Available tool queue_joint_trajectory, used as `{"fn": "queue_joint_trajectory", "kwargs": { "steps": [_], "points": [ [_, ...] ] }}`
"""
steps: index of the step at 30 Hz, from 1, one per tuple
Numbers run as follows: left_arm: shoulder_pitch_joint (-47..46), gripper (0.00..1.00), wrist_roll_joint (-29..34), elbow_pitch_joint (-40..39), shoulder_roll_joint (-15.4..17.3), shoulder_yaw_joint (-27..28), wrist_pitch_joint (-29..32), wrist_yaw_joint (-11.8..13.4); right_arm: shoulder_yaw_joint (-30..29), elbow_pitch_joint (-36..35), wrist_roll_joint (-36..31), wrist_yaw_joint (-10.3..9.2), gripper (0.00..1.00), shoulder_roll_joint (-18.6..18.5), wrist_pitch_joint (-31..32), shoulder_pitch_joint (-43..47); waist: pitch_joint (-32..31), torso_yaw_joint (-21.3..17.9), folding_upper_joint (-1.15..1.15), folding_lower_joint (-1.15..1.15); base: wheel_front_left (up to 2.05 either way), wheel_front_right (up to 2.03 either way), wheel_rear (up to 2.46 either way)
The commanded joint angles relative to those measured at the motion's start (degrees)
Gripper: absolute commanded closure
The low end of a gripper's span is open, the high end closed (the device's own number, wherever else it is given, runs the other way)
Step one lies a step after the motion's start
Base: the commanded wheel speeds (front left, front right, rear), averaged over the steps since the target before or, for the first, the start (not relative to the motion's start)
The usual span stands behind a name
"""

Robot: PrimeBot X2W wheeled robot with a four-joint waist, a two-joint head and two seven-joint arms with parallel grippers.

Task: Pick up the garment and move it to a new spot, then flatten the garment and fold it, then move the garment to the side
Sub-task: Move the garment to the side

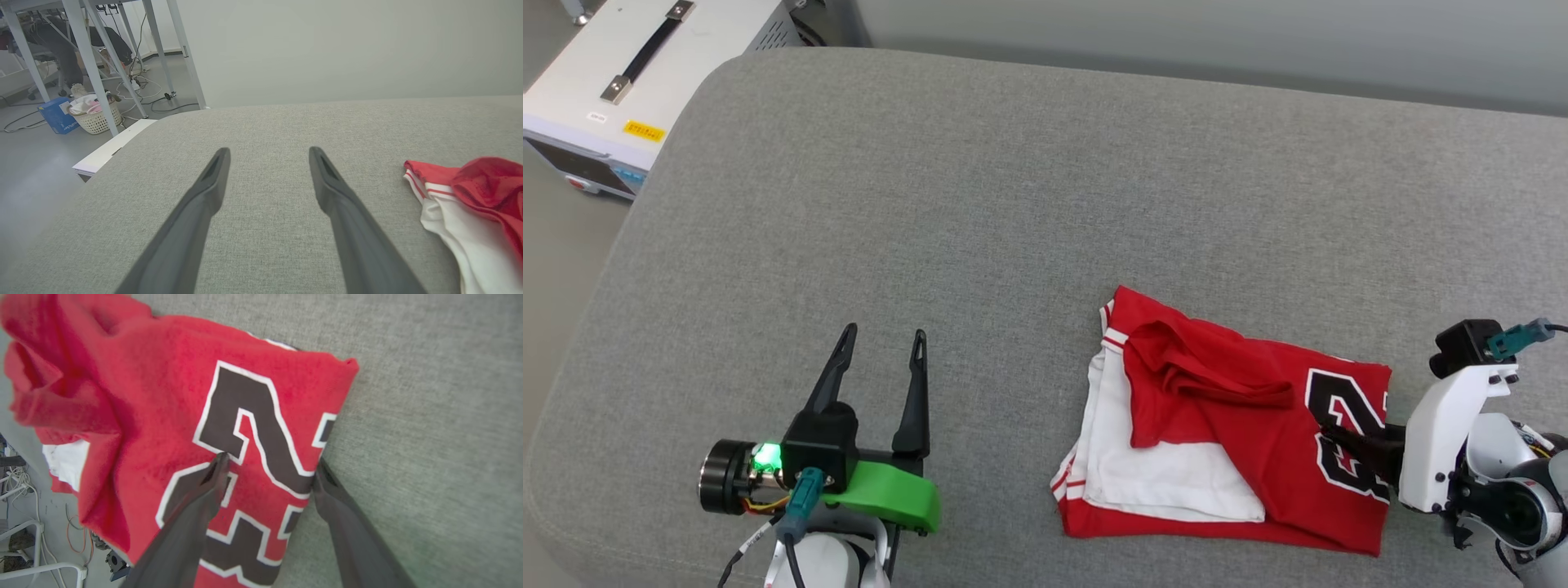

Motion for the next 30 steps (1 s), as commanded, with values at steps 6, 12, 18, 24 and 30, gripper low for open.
{"fn": "queue_joint_trajectory", "kwargs": {
  "steps": [6,12,18,24,30],
  "points": [
    [-1.7,0.00,0.4,0.5,-0.6,-0.2,-0.3,-0.2,6.5,3.8,2.1,-0.04,0.00,0.8,-2.2,0.6,1.8,1.9,0.00,0.00,0.00,0.00,0.00],
    [-1.3,0.00,0.5,1.0,-0.7,0.1,-0.3,0.2,9.7,2.1,3.7,-0.04,1.00,-1.5,-8.0,-0.4,0.8,1.5,0.00,0.00,0.00,0.00,0.00],
    [-0.1,0.00,0.6,1.2,-0.8,0.2,-0.3,0.3,11.4,-1.7,1.8,-0.04,1.00,-5.0,-15.3,-3.8,-1.3,-0.4,0.00,0.00,0.00,0.00,0.00],
    [1.7,0.00,0.5,1.1,-0.6,0.9,-0.3,0.6,12.7,-6.3,-0.3,-0.04,1.00,-9.5,-18.2,-6.4,-3.1,-4.4,0.00,0.00,0.00,0.00,0.00],
    [2.8,0.00,0.6,0.4,-0.4,1.3,-0.3,0.8,11.8,-11.4,-0.3,-0.04,1.00,-14.6,-15.7,-7.4,-3.3,-9.6,0.00,0.00,0.00,0.00,0.00]
  ]
}}
